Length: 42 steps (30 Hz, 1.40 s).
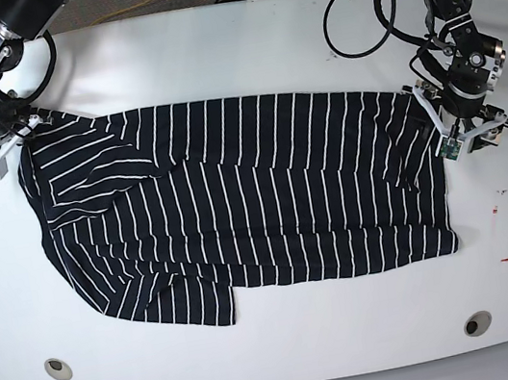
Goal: Layout the t-shirt on the table in an organized manner, then fold the t-shirt properly
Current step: 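Pull both grasped edges away from the hem to stretch the shirt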
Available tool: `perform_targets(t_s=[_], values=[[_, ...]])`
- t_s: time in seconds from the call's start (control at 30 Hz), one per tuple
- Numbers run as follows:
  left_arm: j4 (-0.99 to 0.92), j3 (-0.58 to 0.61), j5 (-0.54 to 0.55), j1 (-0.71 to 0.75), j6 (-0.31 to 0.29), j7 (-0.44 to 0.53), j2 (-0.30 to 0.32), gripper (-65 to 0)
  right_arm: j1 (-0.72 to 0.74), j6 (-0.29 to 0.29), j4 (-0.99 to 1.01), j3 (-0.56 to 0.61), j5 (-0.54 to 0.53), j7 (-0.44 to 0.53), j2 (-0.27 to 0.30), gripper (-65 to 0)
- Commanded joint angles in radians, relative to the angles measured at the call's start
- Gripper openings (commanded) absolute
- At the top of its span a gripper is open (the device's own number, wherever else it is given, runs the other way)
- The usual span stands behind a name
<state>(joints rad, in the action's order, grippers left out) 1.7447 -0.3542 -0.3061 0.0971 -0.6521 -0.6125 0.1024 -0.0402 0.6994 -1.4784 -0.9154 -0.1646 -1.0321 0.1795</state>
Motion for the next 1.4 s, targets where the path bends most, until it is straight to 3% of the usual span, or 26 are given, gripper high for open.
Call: perform_targets(t_s=[0.0,0.37,1.37], values=[[-0.005,-0.009,0.009,-0.012,0.008,0.012,0.006,-19.3,-0.002,-0.001,-0.011,-0.001,0.017,-0.021,0.01,-65.0],[-0.058,-0.03,0.086,-0.007,-0.01,0.012,0.007,-19.3,-0.017,-0.001,-0.012,0.043,0.01,-0.021,0.01,-65.0],[-0.236,-0.067,0.087,-0.012,-0.013,0.016,0.004,-19.6,-0.022,-0.001,-0.012,0.045,0.009,-0.021,0.013,-65.0]])
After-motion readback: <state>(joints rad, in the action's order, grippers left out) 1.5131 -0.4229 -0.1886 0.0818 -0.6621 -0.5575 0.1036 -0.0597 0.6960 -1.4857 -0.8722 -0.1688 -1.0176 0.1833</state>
